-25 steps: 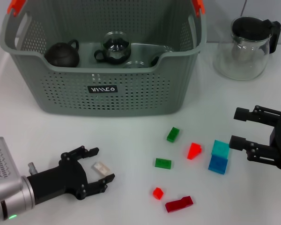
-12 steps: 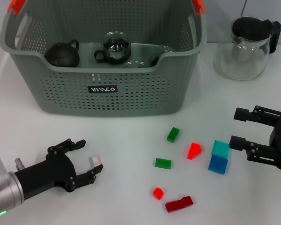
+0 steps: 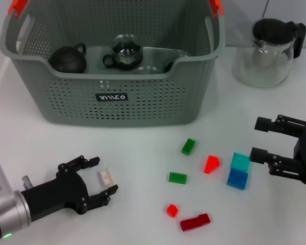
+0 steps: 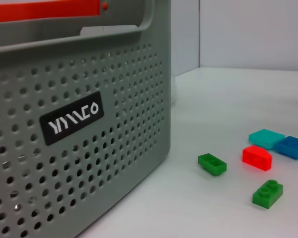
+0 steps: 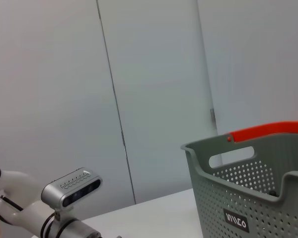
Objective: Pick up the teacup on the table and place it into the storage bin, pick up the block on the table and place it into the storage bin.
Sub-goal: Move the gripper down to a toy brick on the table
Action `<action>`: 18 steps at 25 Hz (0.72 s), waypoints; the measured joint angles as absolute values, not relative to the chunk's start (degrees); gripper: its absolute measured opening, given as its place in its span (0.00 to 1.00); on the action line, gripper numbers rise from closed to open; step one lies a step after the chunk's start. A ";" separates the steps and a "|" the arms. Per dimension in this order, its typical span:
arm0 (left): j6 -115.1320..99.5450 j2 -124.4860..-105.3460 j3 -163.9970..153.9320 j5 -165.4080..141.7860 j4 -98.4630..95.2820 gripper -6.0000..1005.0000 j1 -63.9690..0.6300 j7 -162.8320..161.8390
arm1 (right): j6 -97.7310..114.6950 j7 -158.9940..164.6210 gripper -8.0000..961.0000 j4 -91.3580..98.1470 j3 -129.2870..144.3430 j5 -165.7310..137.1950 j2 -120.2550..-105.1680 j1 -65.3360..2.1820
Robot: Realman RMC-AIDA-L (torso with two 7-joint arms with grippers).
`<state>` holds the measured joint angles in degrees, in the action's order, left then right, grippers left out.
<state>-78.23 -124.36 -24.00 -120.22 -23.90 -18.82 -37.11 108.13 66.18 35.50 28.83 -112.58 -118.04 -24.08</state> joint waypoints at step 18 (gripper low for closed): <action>-74.99 -124.37 -25.15 -120.24 -22.24 0.77 -19.80 -37.09 | 108.20 66.18 0.78 34.98 28.83 -112.71 -117.95 -24.08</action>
<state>-74.99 -124.37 -25.15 -120.24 -22.24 -19.80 -37.09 108.20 66.18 34.98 28.83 -112.71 -117.95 -24.08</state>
